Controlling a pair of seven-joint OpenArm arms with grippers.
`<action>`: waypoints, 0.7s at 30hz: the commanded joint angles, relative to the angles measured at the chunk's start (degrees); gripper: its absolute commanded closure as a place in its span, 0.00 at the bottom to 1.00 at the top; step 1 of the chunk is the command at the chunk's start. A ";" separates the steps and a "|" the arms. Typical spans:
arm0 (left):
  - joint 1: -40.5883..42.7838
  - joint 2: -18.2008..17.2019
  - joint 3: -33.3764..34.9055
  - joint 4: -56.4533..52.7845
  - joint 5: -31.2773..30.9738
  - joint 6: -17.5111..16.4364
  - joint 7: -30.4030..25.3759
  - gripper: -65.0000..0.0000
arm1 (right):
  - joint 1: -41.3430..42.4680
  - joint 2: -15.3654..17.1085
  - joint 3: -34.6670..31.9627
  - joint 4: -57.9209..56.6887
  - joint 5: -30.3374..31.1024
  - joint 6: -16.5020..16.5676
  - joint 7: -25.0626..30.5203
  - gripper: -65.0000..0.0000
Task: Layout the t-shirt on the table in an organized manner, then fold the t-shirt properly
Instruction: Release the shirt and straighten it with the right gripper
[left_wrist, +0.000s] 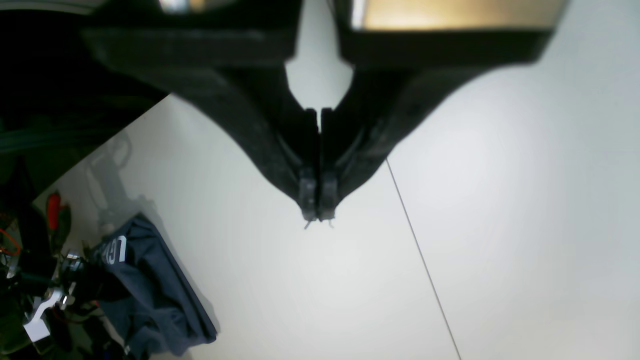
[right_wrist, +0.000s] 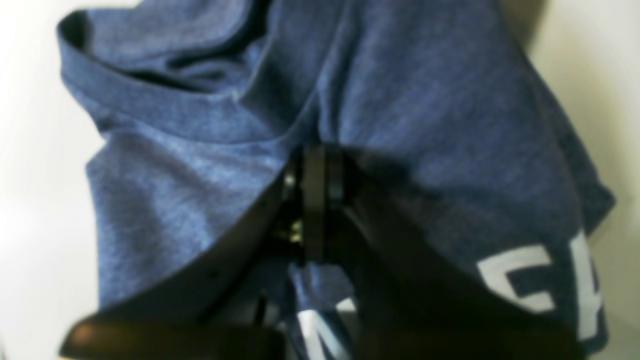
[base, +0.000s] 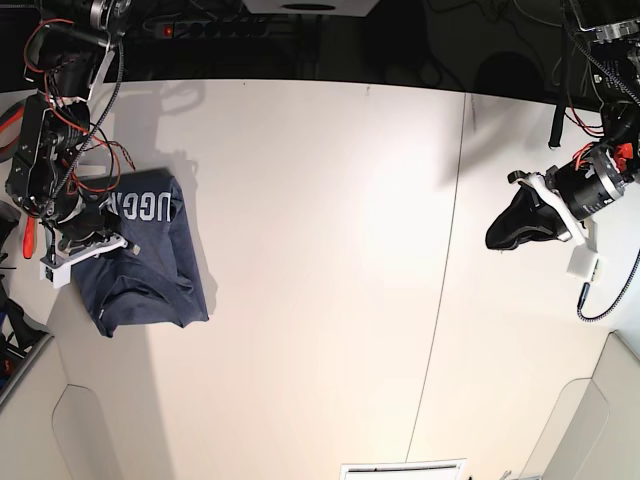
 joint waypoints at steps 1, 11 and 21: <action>-0.61 -0.79 -0.31 0.85 -1.60 -0.71 -0.98 1.00 | -1.07 0.50 0.31 1.33 -2.32 -1.42 -3.17 1.00; -0.61 -0.79 -0.31 0.85 -3.96 -0.71 -3.28 1.00 | -1.81 0.52 0.28 5.51 -2.29 -0.96 1.33 1.00; -1.09 -0.76 -0.44 0.90 -6.64 -0.71 -9.33 1.00 | -0.35 0.55 0.28 27.30 -3.61 0.15 2.21 1.00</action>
